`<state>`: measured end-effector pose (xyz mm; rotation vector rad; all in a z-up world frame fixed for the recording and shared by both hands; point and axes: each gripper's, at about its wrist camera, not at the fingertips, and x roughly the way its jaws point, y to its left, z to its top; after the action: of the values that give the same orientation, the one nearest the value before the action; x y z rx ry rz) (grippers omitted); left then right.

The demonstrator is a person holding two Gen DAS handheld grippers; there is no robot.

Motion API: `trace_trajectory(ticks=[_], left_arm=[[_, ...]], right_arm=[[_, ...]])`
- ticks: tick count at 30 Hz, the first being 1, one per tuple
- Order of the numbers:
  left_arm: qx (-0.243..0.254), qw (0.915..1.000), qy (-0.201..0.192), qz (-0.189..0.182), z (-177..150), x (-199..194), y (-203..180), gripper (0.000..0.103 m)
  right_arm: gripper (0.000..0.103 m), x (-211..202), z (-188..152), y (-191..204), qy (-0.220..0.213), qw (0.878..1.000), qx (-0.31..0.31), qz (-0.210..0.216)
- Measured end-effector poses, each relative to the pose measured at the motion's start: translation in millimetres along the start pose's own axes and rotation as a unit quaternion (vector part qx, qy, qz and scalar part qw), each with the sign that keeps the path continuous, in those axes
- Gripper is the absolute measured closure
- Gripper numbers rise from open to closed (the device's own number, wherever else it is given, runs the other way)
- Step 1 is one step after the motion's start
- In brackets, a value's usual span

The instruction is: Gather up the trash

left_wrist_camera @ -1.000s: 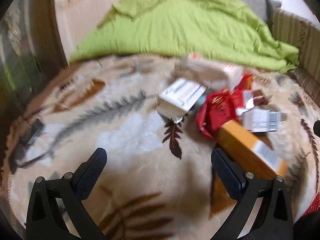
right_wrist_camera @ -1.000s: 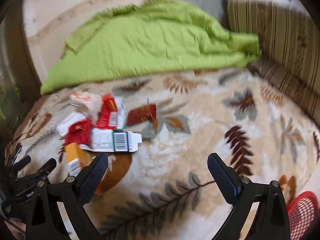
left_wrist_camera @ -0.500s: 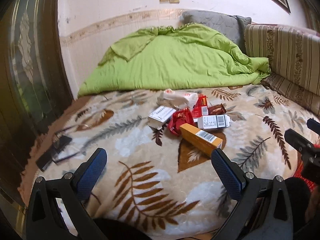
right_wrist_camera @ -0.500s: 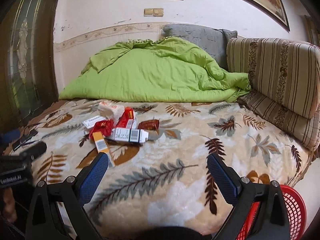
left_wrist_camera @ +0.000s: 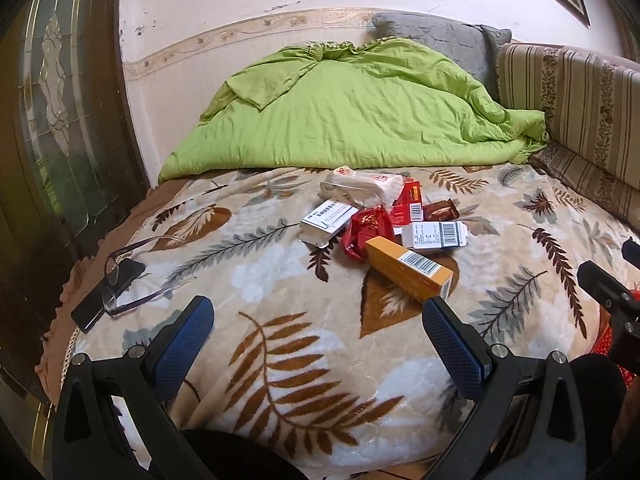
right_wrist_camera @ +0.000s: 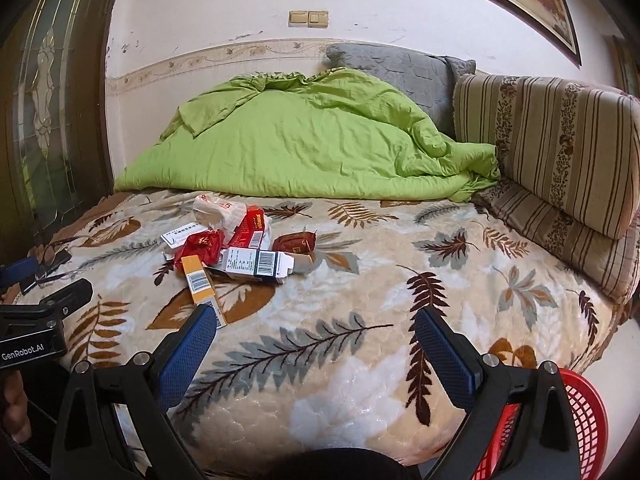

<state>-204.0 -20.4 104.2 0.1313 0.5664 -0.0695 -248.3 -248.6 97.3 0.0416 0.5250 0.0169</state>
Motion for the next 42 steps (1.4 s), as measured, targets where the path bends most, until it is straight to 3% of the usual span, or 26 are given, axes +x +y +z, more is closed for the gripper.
trace_trajectory(ticks=[15,42], left_arm=[[0.004,0.9997,-0.009,-0.022,3,-12,-2,0.000],[-0.007,0.9995,-0.014,-0.028,1,-24,-5,0.000]], right_arm=[[0.002,-26,12,3,-0.018,1.000,0.017,0.012],[0.002,-47,14,21,-0.027,0.999,0.006,0.016]])
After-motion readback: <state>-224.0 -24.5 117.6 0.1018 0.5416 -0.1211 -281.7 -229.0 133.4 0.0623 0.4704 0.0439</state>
